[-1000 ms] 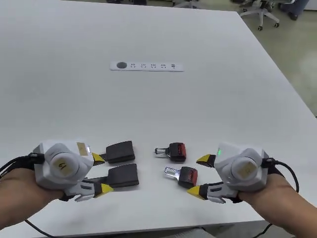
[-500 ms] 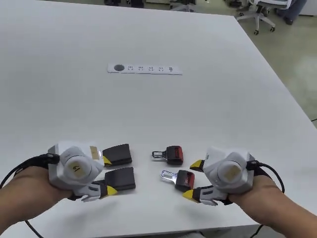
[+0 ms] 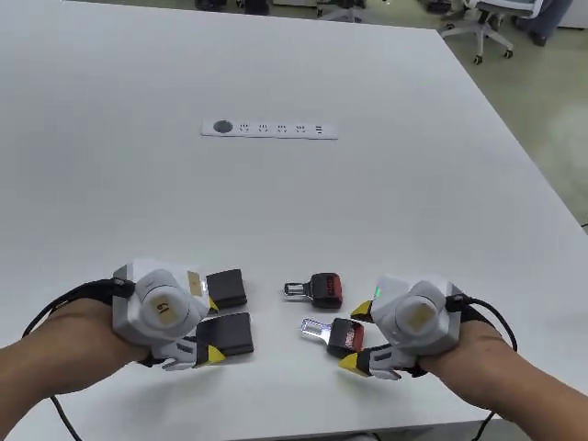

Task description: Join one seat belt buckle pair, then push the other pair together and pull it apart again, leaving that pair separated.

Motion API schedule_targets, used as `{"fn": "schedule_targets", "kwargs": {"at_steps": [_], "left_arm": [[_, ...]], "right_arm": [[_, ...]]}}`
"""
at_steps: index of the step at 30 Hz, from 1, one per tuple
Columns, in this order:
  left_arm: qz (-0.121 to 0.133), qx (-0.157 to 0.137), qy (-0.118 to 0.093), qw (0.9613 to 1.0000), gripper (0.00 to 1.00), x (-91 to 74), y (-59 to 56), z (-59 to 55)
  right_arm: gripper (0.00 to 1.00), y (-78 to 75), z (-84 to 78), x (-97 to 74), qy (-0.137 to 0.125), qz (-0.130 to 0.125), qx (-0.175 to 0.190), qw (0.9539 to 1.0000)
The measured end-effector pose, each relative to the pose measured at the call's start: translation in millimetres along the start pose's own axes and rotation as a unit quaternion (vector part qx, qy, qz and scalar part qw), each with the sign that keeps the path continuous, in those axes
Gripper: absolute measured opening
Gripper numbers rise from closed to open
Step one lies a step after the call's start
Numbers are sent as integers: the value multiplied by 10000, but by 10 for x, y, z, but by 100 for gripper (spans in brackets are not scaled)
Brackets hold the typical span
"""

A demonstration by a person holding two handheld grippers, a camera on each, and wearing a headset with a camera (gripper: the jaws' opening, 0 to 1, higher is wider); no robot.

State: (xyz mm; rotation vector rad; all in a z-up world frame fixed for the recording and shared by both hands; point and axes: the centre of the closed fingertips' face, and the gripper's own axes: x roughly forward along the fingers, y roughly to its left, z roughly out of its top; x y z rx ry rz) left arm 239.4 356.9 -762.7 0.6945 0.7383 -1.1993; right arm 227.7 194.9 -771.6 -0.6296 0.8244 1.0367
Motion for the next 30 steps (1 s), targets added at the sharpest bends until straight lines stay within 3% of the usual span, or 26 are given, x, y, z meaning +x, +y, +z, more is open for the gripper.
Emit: {"fn": "schedule_targets", "kwargs": {"at_steps": [9,14,16,18,22,30], "left_arm": [[-210,101,43,9997,37,48,-69,9],[-194,149,100,9997,36,71,-60,-28],[-187,224,145,9995,35,70,-60,-36],[-134,522,363,9979,35,70,-40,-91],[-169,625,395,9971,35,73,-82,-75],[-206,682,425,9966,34,90,-88,-86]], "right_arm": [[33,24,-85,73,153,215,-124,9996],[33,21,-74,74,108,295,-142,9994],[33,22,-68,77,103,341,-191,9992],[33,22,-71,82,98,415,-283,9987],[33,-2,-89,94,112,555,-297,9980],[33,31,-54,110,206,864,-753,9932]]}}
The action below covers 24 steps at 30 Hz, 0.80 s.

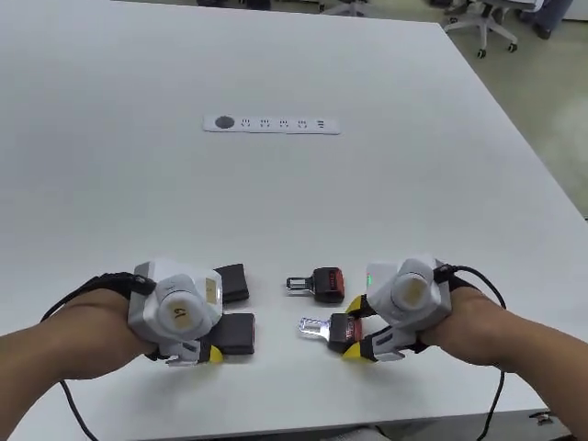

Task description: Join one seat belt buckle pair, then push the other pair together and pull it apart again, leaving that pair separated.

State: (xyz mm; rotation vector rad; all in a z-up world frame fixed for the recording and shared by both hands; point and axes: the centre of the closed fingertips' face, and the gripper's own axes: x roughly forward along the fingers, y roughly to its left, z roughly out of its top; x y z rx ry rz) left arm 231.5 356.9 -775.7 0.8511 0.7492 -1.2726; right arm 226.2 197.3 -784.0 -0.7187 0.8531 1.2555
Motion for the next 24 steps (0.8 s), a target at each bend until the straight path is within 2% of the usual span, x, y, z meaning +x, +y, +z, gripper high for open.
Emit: {"fn": "schedule_targets", "kwargs": {"at_steps": [5,8,10,13,17,24], "left_arm": [[-11,159,10,9999,34,1,-9,5],[-39,106,4,9999,34,8,10,-10],[-68,-28,-5,10000,34,15,9,-5],[-83,-121,24,9999,33,26,-1,3],[-127,-28,8,9999,33,31,-19,8],[-136,-51,-5,9999,33,37,-20,7]], "right_arm": [[33,5,15,12,-1,133,-221,9997],[33,15,24,7,37,211,-327,9992],[33,18,23,12,91,234,-370,9990],[32,19,32,16,147,244,-399,9988],[32,15,28,13,168,230,-398,9988],[32,14,46,28,242,188,-330,9990]]}}
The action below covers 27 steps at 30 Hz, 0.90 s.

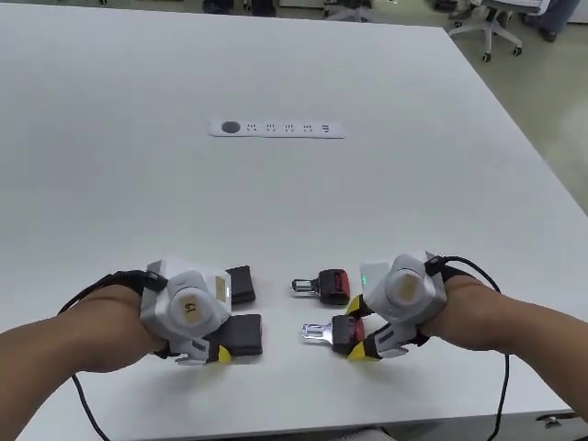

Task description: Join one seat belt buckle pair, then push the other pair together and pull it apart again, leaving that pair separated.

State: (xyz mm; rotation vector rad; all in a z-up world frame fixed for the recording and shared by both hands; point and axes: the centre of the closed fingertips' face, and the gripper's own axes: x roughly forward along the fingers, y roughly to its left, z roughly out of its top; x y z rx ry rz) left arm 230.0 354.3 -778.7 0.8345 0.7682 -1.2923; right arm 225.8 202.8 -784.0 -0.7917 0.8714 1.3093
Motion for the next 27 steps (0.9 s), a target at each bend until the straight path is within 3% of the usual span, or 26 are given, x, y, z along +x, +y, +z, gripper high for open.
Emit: {"fn": "schedule_targets", "kwargs": {"at_steps": [27], "left_arm": [[-62,-26,68,10000,33,3,-8,-7]], "right_arm": [[32,64,518,256,-241,-8,-151,9996]]}}
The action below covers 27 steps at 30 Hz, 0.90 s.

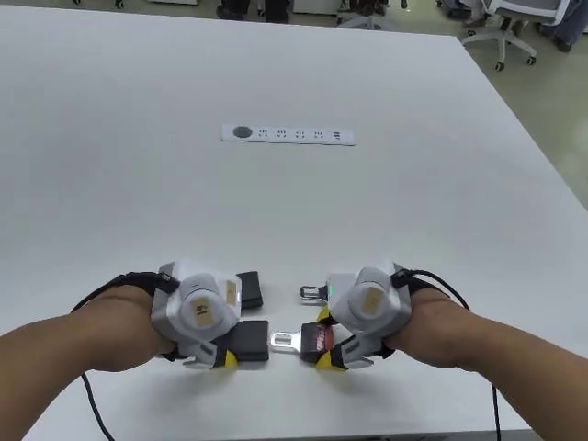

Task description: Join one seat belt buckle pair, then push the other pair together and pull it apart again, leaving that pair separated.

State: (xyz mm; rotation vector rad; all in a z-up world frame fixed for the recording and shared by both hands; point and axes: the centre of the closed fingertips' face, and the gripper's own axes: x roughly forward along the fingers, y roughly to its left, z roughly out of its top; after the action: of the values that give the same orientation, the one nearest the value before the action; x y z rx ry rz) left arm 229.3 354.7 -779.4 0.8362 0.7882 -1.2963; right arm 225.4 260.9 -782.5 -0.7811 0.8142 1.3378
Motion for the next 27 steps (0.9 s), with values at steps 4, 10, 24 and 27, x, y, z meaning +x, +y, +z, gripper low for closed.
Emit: {"fn": "schedule_targets", "kwargs": {"at_steps": [4,10,24,27], "left_arm": [[-29,16,22,10000,33,13,4,-11],[-57,5,19,10000,33,18,10,-15],[-90,25,20,10000,33,17,-11,5],[-126,46,34,9999,33,22,-7,-5]], "right_arm": [[32,1,29,10,29,10,-85,10000],[32,-9,31,21,68,-11,-194,9998],[32,8,145,74,-181,117,-39,9998],[31,-7,151,80,-140,101,-51,9998]]}}
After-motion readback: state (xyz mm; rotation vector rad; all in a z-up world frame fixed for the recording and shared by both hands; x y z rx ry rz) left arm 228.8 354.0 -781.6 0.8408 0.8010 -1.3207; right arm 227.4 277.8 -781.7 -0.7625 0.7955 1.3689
